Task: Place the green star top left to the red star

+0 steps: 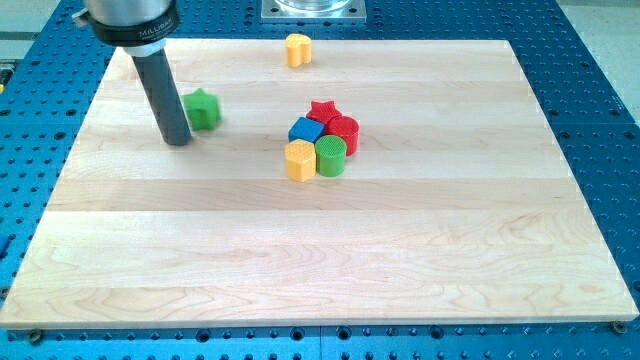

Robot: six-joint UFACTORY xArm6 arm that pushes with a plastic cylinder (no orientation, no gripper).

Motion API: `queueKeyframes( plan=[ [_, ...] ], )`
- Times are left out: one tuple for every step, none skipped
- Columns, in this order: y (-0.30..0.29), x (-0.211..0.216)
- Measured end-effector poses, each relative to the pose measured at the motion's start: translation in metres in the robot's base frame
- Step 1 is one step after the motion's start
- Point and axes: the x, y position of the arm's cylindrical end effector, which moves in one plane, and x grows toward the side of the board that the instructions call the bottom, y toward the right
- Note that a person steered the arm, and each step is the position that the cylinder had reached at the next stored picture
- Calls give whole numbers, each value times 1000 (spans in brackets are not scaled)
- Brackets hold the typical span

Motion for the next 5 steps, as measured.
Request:
queueKeyframes(
  plan=[
    [-21, -24],
    [43, -39],
    [104, -31],
    [109, -52],
    [130, -95]
  ],
)
